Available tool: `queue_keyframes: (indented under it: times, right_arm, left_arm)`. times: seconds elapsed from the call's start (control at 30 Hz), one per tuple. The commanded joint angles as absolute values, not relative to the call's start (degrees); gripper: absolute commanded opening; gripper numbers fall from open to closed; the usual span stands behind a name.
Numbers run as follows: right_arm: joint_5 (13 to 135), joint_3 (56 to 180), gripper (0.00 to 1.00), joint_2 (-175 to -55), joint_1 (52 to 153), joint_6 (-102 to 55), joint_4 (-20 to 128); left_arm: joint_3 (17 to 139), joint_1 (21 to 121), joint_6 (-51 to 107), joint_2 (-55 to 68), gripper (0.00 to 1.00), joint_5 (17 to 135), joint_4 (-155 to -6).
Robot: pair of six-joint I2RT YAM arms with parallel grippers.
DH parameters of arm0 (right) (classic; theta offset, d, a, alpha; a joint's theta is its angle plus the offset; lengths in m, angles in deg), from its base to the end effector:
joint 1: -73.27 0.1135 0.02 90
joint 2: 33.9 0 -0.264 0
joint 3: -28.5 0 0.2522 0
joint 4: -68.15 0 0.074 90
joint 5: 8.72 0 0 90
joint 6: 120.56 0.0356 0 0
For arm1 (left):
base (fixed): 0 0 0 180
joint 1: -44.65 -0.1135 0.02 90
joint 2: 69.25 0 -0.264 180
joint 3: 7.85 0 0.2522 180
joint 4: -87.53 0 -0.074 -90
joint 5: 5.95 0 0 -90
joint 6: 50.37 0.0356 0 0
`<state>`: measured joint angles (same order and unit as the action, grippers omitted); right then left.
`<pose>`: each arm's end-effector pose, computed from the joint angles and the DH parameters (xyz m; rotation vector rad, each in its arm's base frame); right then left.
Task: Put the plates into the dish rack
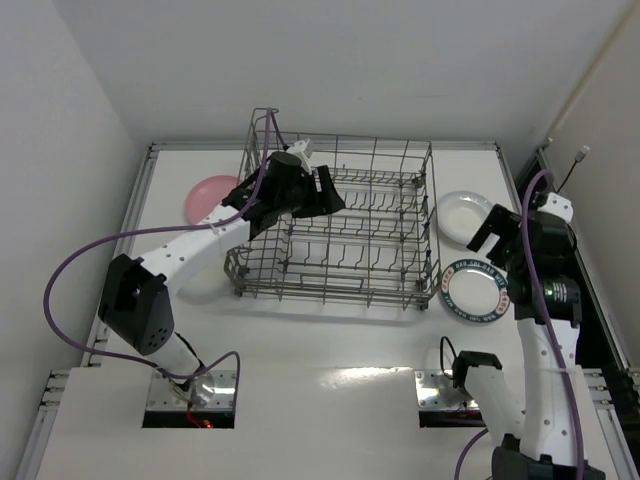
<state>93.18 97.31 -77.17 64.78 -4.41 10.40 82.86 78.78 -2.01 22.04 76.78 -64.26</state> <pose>0.1447 -0.0290 0.3452 0.7462 1.9840 -0.0387 0.3070 -0.2135 0.3222 -0.0618 2.2071 -0.9121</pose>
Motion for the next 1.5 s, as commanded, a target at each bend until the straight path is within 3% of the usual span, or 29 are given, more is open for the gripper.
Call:
queue_keyframes:
  times: [0.0,0.13,0.27,0.43,0.63,0.87,1.2,1.33,1.47]
  right_arm:
    - [98.2,100.4,1.0,-80.5,64.7,-5.8,9.8]
    - [104.6,99.0,1.0,-81.0,63.3,-3.3,13.9]
    - [102.4,102.9,1.0,-94.2,58.0,-4.1,16.7]
    - [77.3,101.7,1.0,-107.6,41.7,-2.0,22.6]
    - [63.1,101.1,1.0,-119.4,34.4,-0.2,26.8]
    - [48.2,101.1,0.98,-132.3,33.2,2.9,37.9]
    - [49.3,111.1,0.98,-147.9,36.7,3.5,39.0]
    - [49.8,115.2,0.91,-152.9,39.4,4.6,38.4]
    - [50.1,116.4,0.69,-154.4,40.7,6.9,39.5]
  left_arm:
    - [82.6,78.7,-2.5,19.2,0.62,76.5,-66.5]
    - [82.6,78.7,-2.5,18.6,0.62,77.0,-66.5]
    - [82.6,78.7,-1.9,18.6,0.62,77.5,-66.5]
    - [82.6,78.7,-1.9,18.6,0.62,77.5,-66.5]
    - [82.6,78.7,-1.9,18.6,0.62,77.5,-66.5]
    - [83.1,78.7,-1.9,18.6,0.62,76.9,-66.0]
    - [83.6,78.7,-1.9,18.1,0.62,76.9,-66.0]
    - [84.1,78.7,-1.4,18.1,0.62,77.5,-64.9]
    - [84.1,78.7,-0.9,18.1,0.62,78.5,-64.9]
